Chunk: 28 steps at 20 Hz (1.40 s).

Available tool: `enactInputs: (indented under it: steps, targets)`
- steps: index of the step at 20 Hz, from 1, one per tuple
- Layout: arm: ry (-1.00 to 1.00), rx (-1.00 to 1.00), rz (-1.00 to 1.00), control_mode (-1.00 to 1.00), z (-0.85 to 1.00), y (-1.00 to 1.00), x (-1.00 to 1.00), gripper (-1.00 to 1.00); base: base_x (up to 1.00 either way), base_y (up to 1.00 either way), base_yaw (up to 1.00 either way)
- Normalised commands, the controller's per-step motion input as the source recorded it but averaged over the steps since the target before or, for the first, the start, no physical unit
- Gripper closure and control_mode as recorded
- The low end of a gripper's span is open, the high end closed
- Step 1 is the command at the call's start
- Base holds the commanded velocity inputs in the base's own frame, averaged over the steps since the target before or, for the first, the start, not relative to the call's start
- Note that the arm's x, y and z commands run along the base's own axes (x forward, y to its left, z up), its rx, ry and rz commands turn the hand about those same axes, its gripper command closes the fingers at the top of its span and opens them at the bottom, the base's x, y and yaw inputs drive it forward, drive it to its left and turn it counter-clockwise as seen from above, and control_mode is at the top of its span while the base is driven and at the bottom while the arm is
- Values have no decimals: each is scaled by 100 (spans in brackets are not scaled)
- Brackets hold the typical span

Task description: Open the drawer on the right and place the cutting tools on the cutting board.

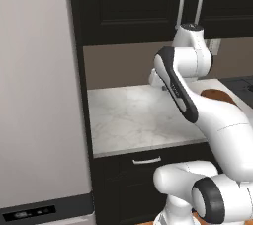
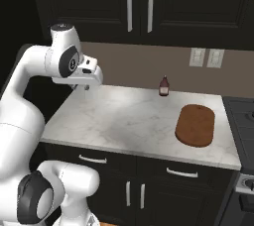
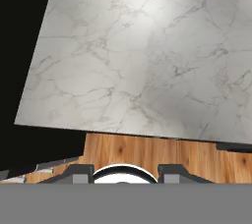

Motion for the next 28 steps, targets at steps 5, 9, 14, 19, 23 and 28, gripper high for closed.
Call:
enactInputs:
  steps: [5, 9, 14, 19, 23, 28]
  targets:
    - [0, 0, -3, -100, -1, -12, -12, -100, 0, 0, 0]
    - [0, 6, -26, -100, -6, -63, -4, -100, 0, 0, 0]
    - [0, 14, -38, -100, -33, -74, 0, -100, 0, 0, 0]
    - [-5, 10, -24, -100, -60, -50, -14, -100, 0, 0, 0]
    - [-6, 15, -22, -100, -47, -50, -50, -100, 0, 0, 0]
    - [-9, 23, -35, -100, -20, -57, -38, -100, 0, 0, 0]
